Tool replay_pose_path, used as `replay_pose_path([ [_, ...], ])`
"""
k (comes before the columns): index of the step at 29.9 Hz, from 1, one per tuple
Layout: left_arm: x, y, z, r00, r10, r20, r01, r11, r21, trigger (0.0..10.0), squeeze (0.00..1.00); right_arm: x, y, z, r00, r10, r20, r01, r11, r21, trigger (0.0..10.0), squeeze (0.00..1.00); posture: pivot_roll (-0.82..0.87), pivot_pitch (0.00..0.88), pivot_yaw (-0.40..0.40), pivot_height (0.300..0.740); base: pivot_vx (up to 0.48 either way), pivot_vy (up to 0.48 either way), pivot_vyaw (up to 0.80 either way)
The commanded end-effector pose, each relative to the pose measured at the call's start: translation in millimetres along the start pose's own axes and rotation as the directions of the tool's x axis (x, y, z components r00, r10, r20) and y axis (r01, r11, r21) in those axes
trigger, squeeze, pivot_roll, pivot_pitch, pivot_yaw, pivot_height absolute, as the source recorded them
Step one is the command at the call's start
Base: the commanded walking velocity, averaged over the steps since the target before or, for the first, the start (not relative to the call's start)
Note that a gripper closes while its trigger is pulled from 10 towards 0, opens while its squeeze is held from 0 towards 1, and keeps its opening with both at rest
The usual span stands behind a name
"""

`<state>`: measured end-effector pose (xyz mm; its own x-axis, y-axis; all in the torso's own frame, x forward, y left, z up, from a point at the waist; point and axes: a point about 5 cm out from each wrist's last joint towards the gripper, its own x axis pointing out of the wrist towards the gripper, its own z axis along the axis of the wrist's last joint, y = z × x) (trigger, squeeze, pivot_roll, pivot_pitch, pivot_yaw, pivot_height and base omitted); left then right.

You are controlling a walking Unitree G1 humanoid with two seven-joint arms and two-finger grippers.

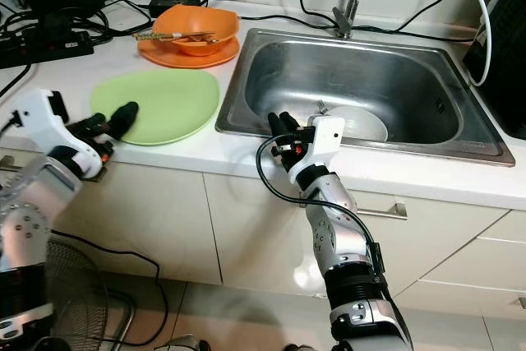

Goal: Kitchen organization

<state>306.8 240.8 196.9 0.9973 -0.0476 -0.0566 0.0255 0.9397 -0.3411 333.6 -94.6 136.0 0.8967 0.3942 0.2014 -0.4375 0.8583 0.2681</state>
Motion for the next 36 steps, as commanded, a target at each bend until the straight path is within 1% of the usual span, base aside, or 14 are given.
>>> replay_pose_path([
  [1,-2.1,1.9,6,1.0,0.013,0.009,-0.013,1.0,0.011,10.0,0.0,-1.3,-1.8,2,1.0,-0.004,-0.002,0.004,1.0,-0.01,10.0,0.0,0.14,0.019,-0.026,0.74,0.0,0.0,0.0],
  [5,-4.0,8.7,-3,0.998,0.061,-0.031,-0.061,0.998,0.014,10.0,0.0,-0.9,-1.5,1,1.0,-0.002,-0.007,0.002,1.0,-0.009,10.0,0.0,0.14,0.027,-0.029,0.74,0.0,0.0,0.0],
  [11,-2.5,5.6,-14,0.994,0.074,-0.083,-0.075,0.997,-0.011,10.0,0.0,-0.9,-1.7,2,1.0,-0.003,-0.008,0.003,1.0,-0.011,10.0,0.0,0.14,0.033,-0.03,0.74,0.0,0.0,0.0],
  [13,-0.2,3.7,-18,0.99,0.096,-0.101,-0.099,0.995,-0.029,10.0,0.0,-1.1,-2.2,2,1.0,-0.005,-0.007,0.005,1.0,-0.012,10.0,0.0,0.13,0.035,-0.029,0.74,0.0,0.0,0.0],
  [14,-0.2,3.7,-18,0.99,0.096,-0.101,-0.099,0.995,-0.029,10.0,0.0,-1.1,-2.2,2,1.0,-0.005,-0.007,0.005,1.0,-0.012,10.0,0.0,0.13,0.035,-0.029,0.74,0.0,0.0,0.0],
  [16,1.9,2.5,-21,0.986,0.122,-0.116,-0.13,0.989,-0.065,10.0,0.0,-1.5,-2.6,3,1.0,-0.009,-0.007,0.009,1.0,-0.012,10.0,0.0,0.13,0.036,-0.026,0.74,0.0,0.0,0.0],
  [22,3.3,1.0,-22,0.983,0.132,-0.128,-0.145,0.985,-0.096,10.0,0.0,-1.7,-2.7,2,1.0,-0.012,-0.008,0.012,1.0,-0.014,10.0,0.0,0.13,0.037,-0.026,0.74,0.0,0.0,0.0],
  [26,7.1,-5.5,-19,0.984,0.122,-0.127,-0.145,0.969,-0.199,10.0,0.0,-1.2,-2.3,3,1.0,-0.011,-0.007,0.011,1.0,-0.011,10.0,0.0,0.13,0.042,-0.027,0.74,0.0,0.0,0.0],
  [29,9.1,-9.5,-17,0.986,0.108,-0.124,-0.135,0.962,-0.235,10.0,0.0,-0.9,-2.0,3,1.0,-0.011,-0.007,0.011,1.0,-0.01,10.0,0.0,0.13,0.042,-0.027,0.74,0.0,0.0,0.0],
  [30,11.6,-14.0,-15,0.989,0.088,-0.117,-0.119,0.95,-0.288,10.0,0.0,-0.5,-1.6,3,1.0,-0.009,-0.006,0.009,1.0,-0.01,10.0,0.0,0.13,0.042,-0.027,0.74,0.0,0.0,0.0],
  [31,11.6,-14.0,-15,0.989,0.088,-0.117,-0.119,0.95,-0.288,10.0,0.0,-0.5,-1.6,3,1.0,-0.009,-0.006,0.009,1.0,-0.01,10.0,0.0,0.13,0.042,-0.027,0.74,0.0,0.0,0.0],
  [32,13.0,-16.6,-13,0.991,0.074,-0.108,-0.106,0.939,-0.328,10.0,0.0,-0.4,-1.6,3,1.0,-0.009,-0.005,0.009,1.0,-0.01,10.0,0.0,0.13,0.042,-0.027,0.74,0.0,0.0,0.0],
  [34,13.5,-17.5,-13,0.992,0.07,-0.103,-0.101,0.935,-0.34,10.0,0.0,-0.4,-1.7,3,1.0,-0.009,-0.005,0.009,1.0,-0.01,10.0,0.0,0.13,0.042,-0.027,0.74,0.0,0.0,0.0],
  [36,16.0,-22.2,-6,0.994,0.06,-0.094,-0.09,0.929,-0.359,10.0,0.0,-0.1,-1.8,4,1.0,-0.01,-0.004,0.01,1.0,-0.01,10.0,0.0,0.13,0.041,-0.025,0.74,0.0,0.0,0.0],
])
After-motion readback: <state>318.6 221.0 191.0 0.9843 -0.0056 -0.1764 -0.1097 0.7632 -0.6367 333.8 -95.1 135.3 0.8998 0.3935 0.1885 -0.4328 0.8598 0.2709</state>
